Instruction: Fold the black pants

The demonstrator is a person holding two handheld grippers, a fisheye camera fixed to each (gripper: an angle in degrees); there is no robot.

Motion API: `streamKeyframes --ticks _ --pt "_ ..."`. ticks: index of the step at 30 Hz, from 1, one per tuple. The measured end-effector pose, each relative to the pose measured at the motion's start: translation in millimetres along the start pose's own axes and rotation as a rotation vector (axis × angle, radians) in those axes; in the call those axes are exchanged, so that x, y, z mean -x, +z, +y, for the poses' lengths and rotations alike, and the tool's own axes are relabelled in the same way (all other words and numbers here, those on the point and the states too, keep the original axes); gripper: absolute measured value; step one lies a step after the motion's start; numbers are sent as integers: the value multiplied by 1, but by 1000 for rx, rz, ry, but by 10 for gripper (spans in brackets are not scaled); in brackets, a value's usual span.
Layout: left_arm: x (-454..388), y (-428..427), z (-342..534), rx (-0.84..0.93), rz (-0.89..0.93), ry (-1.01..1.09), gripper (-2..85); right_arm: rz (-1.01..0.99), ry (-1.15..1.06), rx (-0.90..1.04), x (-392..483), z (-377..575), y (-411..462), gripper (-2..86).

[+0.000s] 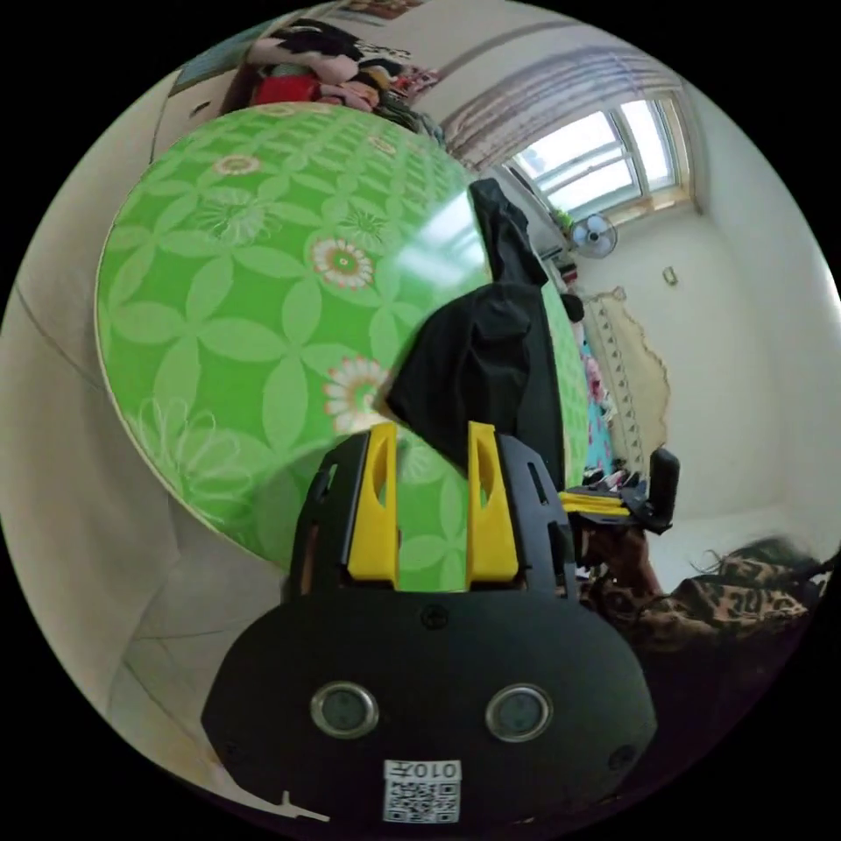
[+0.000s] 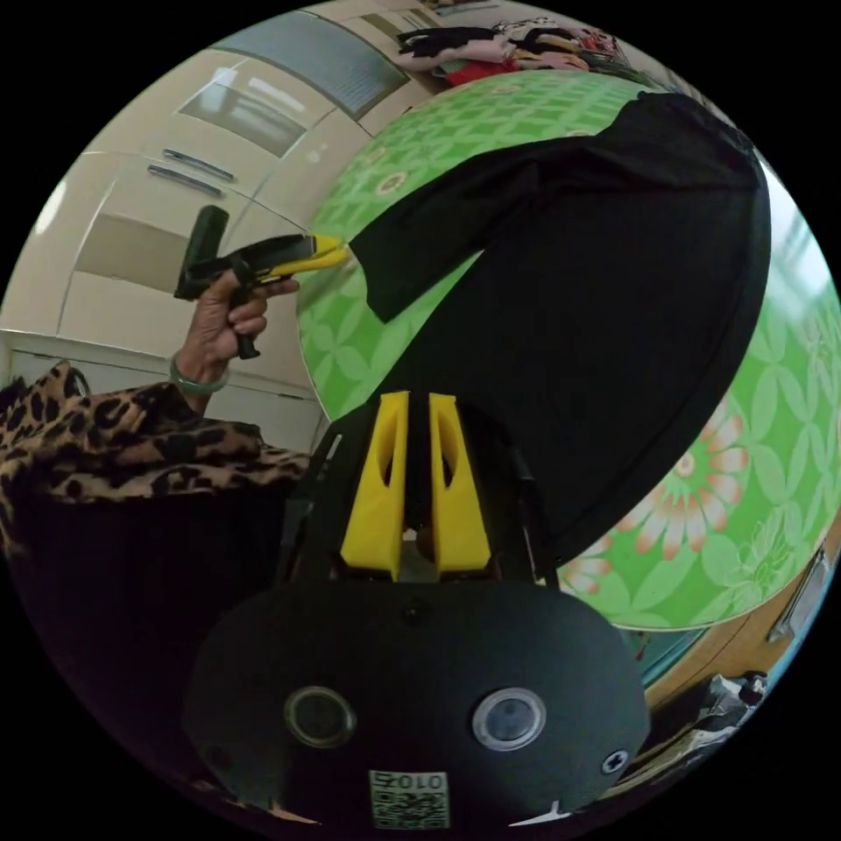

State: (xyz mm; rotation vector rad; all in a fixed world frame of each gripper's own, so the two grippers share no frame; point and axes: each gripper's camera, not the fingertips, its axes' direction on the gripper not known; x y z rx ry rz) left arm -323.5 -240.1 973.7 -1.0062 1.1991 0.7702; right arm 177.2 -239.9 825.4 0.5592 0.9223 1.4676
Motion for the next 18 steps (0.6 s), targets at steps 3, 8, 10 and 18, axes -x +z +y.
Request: streamKeyframes --ticks 3,8,10,18 --pt "-16 11 -20 44 -98 126 106 12 40 -13 1 -9 5 59" --pt "-66 21 -31 67 -204 328 97 -41 144 -59 -6 -1 12 50" --pt "-76 31 -35 60 -264 370 88 -23 140 -47 -8 4 16 43" --pt "-59 25 -45 84 -218 224 5 -23 132 -89 -32 26 0 26"
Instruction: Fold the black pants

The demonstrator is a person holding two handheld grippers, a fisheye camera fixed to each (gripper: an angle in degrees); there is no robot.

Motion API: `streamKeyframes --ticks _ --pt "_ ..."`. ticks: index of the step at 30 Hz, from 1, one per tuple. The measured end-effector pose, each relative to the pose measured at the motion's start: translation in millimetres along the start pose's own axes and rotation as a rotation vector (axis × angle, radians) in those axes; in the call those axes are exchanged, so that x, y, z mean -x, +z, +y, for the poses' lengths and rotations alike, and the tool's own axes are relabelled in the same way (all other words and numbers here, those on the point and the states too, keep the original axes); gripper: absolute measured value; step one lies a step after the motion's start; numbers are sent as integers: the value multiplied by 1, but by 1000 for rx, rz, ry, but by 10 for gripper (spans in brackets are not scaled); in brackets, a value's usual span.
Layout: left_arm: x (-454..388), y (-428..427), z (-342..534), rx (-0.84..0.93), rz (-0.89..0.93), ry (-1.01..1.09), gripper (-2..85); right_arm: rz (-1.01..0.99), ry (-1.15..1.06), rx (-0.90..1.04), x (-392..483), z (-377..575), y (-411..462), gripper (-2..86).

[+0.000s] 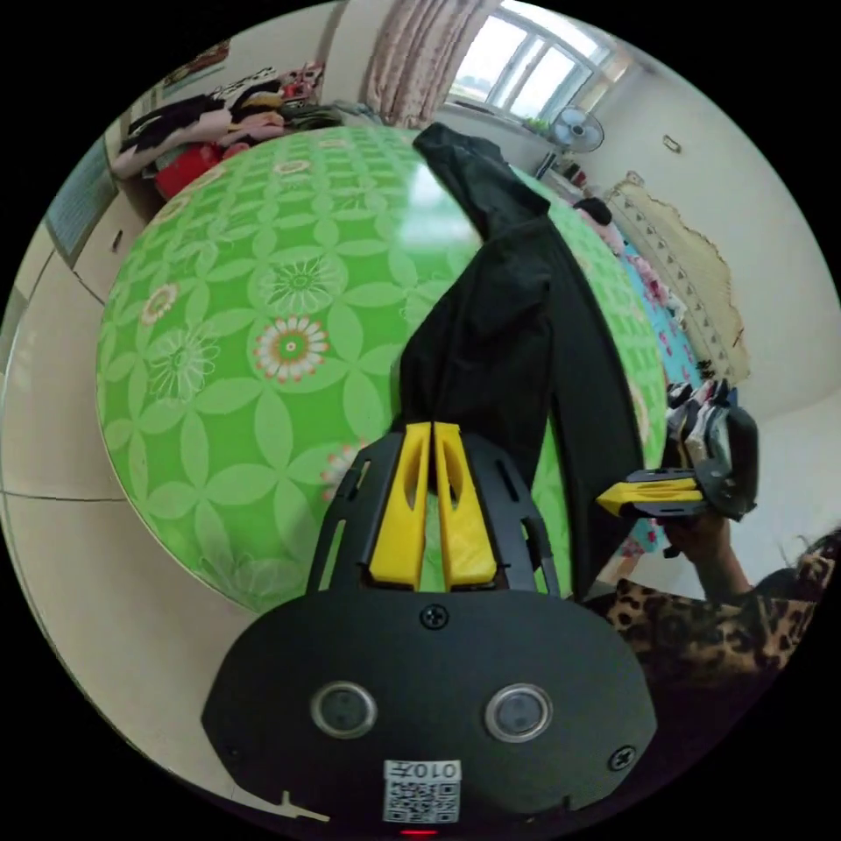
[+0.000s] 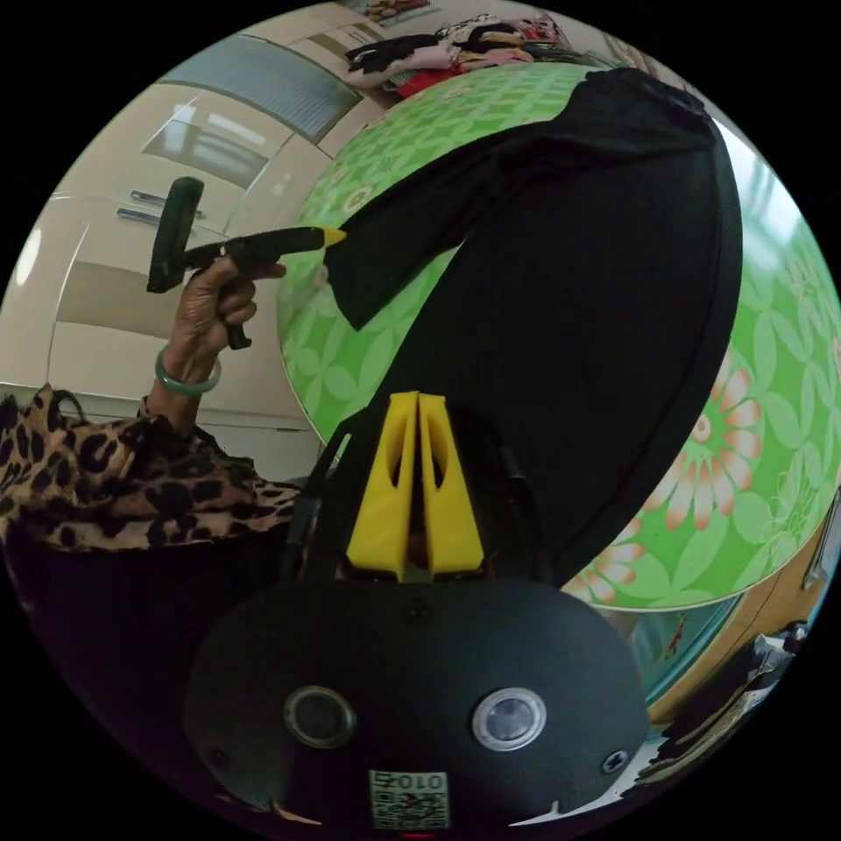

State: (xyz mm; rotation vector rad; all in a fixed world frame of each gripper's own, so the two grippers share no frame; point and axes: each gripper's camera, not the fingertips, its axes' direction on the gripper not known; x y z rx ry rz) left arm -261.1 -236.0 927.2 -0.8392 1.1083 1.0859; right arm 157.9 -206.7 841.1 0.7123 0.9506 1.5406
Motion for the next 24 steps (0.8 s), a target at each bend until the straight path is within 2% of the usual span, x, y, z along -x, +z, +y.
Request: streamKeyframes --ticks 4,6,9,11,16,18,21,24 --pt "10 -47 18 -94 91 -54 0 -40 11 -15 -20 19 -7 26" --pt "8 -71 31 -180 245 -40 -1 -71 12 -22 -29 25 -10 27" --pt "1 -81 36 -220 407 -15 -2 -180 -1 -56 -43 29 -21 32" --pt "-18 -85 34 -228 418 52 -2 -284 -15 -83 -53 29 -33 48" --pt "-85 -65 26 -158 509 238 -2 -486 52 -169 -91 41 -57 91" --pt "-111 -26 26 -41 540 294 -2 -567 114 -197 -115 55 -60 100" --pt "-125 29 33 95 622 294 -1 -677 206 -246 -154 85 -61 104" --pt "-121 54 35 133 691 252 -1 -702 277 -265 -175 108 -62 112"
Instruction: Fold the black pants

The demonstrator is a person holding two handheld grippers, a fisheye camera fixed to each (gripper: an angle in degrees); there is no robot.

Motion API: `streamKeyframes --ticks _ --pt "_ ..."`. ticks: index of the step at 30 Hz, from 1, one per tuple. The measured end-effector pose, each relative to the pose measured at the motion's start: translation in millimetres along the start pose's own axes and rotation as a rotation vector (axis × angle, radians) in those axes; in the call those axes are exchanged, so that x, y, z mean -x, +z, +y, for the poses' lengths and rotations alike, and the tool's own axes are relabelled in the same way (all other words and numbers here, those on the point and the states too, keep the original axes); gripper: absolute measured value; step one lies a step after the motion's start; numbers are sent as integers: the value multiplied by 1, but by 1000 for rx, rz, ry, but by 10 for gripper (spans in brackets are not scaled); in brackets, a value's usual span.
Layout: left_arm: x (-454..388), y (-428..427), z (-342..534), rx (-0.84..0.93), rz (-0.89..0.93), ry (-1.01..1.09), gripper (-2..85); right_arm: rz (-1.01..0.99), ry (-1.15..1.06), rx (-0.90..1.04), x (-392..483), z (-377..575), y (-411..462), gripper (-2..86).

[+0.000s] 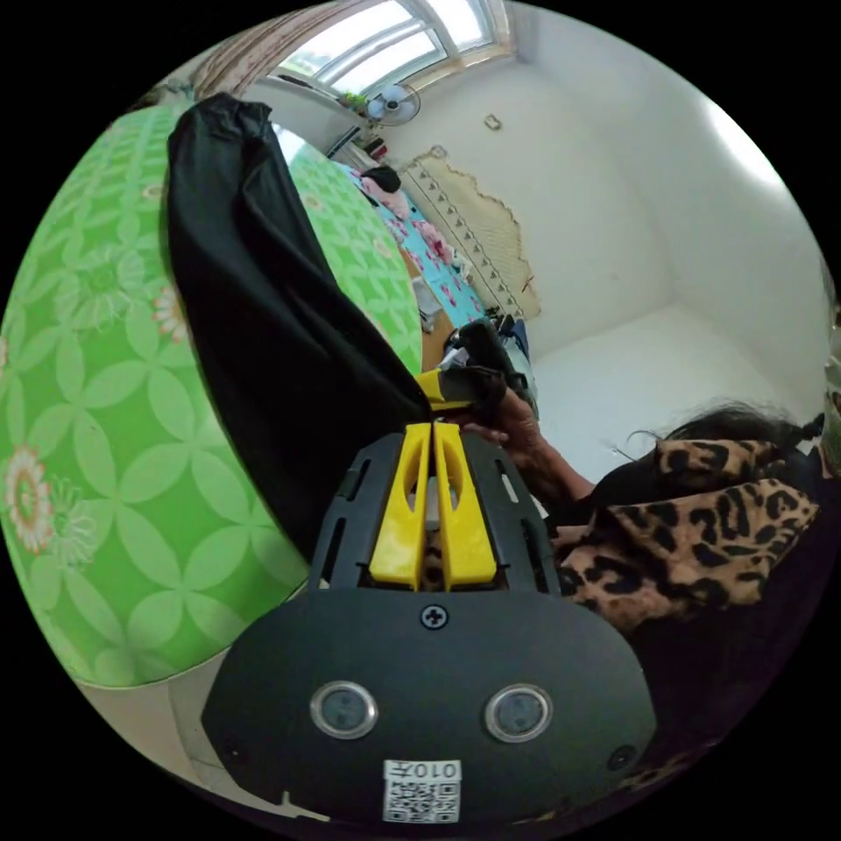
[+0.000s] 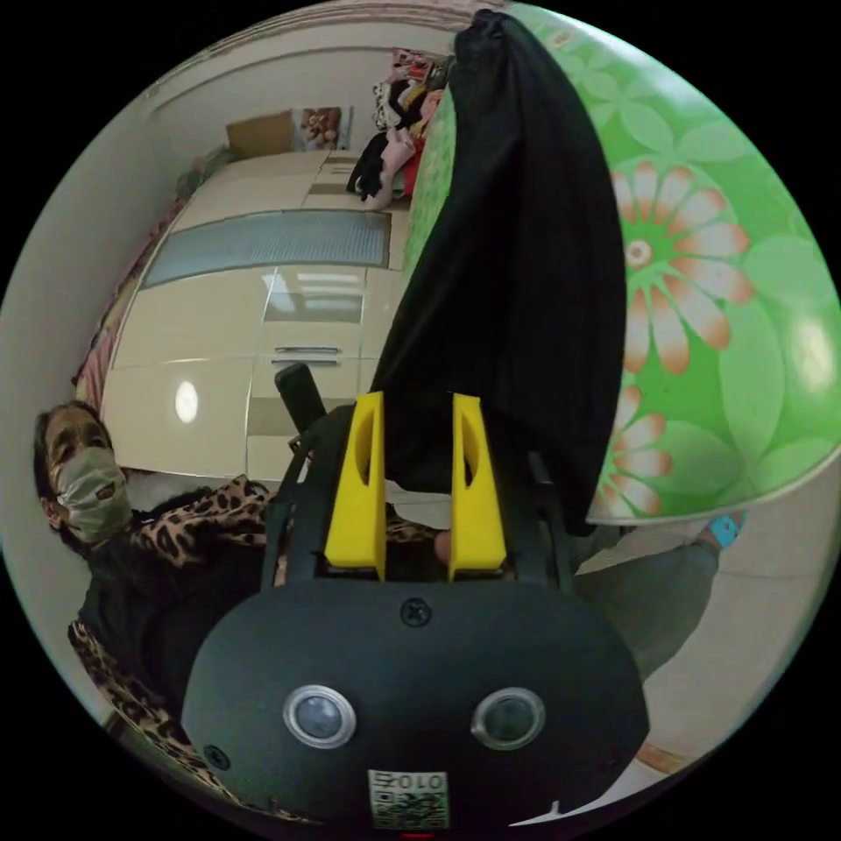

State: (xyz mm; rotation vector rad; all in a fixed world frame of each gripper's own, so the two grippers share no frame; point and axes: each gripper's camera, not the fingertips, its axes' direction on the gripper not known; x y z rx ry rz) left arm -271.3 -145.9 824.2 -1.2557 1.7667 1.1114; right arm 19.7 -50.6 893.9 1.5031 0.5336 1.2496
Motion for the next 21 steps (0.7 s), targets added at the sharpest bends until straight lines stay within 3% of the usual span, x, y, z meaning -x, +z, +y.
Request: streamKeyframes --ticks 14,21 --pt "7 21 -10 90 -97 61 0 142 64 85 -10 1 -37 123" --pt "26 16 10 123 -16 34 1 41 171 -34 -51 23 -86 29"
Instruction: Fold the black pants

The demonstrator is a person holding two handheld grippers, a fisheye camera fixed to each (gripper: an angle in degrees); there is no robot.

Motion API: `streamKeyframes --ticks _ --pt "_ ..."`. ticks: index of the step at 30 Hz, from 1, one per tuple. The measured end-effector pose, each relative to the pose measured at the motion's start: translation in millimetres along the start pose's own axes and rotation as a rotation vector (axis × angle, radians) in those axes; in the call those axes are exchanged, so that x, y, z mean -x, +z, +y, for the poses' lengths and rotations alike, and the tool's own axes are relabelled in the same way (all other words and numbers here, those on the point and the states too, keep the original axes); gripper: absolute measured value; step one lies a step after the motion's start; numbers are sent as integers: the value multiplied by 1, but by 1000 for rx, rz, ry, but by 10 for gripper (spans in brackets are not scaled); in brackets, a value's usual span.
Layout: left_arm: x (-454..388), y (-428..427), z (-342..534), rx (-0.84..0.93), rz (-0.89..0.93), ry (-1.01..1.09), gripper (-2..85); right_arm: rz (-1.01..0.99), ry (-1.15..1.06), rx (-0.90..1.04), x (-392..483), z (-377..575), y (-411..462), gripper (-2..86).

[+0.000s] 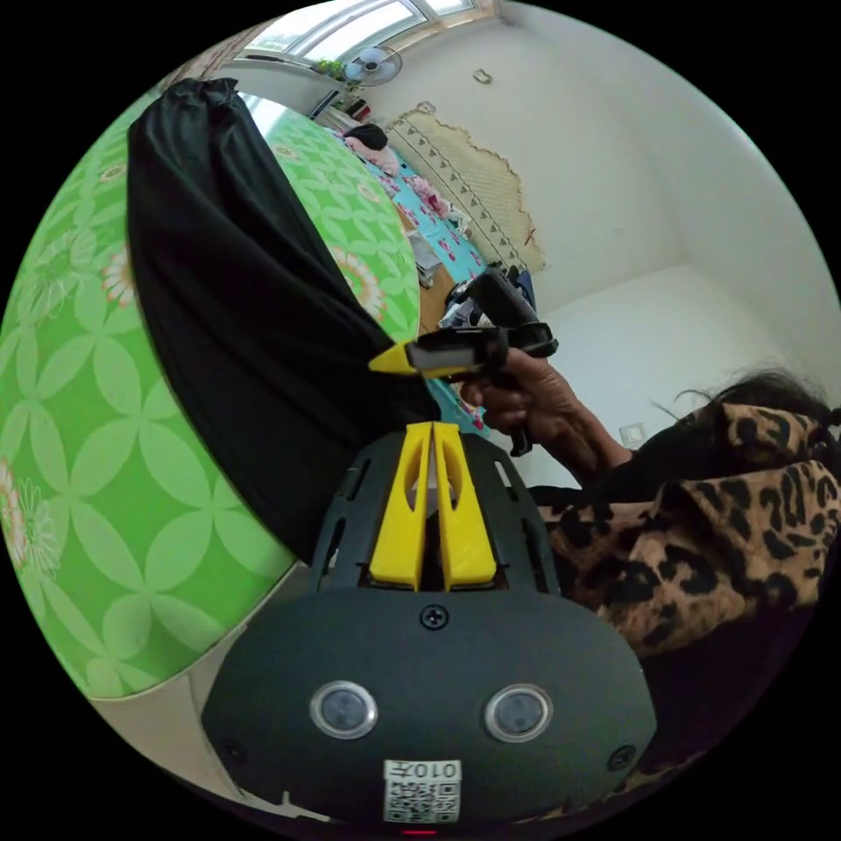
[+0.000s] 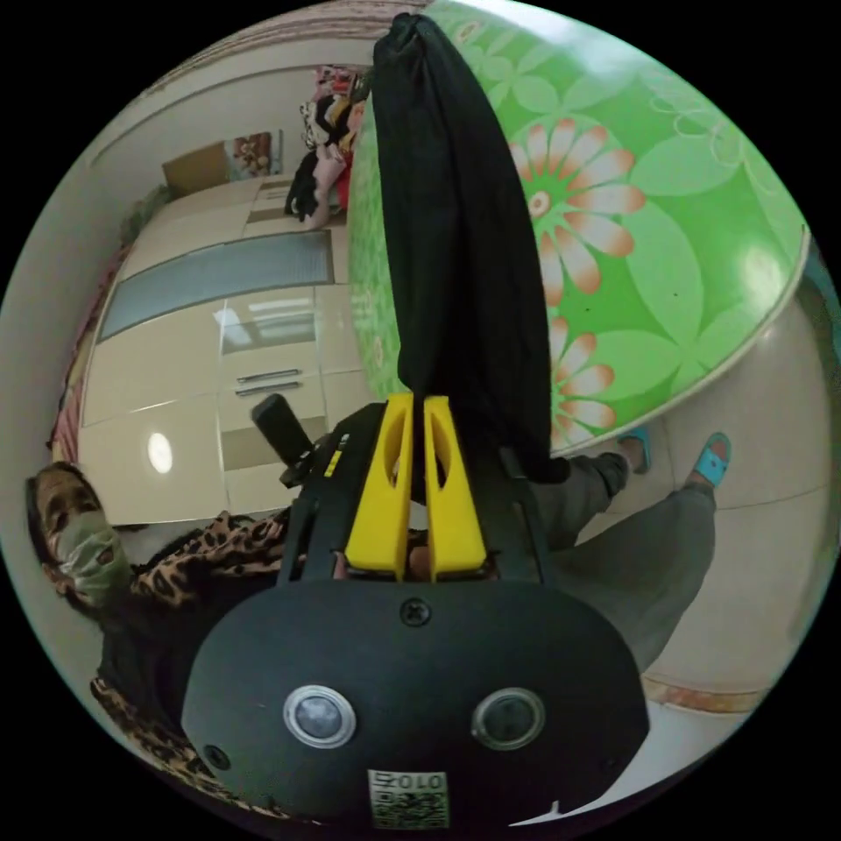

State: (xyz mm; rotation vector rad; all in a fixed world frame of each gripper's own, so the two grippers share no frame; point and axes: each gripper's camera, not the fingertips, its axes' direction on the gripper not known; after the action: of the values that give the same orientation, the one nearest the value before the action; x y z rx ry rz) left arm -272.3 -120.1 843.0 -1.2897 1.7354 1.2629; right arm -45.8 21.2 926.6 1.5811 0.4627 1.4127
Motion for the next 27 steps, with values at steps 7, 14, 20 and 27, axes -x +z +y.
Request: streamKeyframes --ticks 7,14,20,27 --pt "56 -27 46 -172 140 -240 28 -408 -35 20 -26 3 -36 21" --pt "87 -14 48 -299 406 -311 97 -698 -66 8 -17 2 -52 31" --pt "107 -6 36 -484 684 -246 83 -621 -54 56 -16 -1 -63 38" --pt "107 -27 44 -442 591 -210 5 -489 6 8 -45 8 -88 39"
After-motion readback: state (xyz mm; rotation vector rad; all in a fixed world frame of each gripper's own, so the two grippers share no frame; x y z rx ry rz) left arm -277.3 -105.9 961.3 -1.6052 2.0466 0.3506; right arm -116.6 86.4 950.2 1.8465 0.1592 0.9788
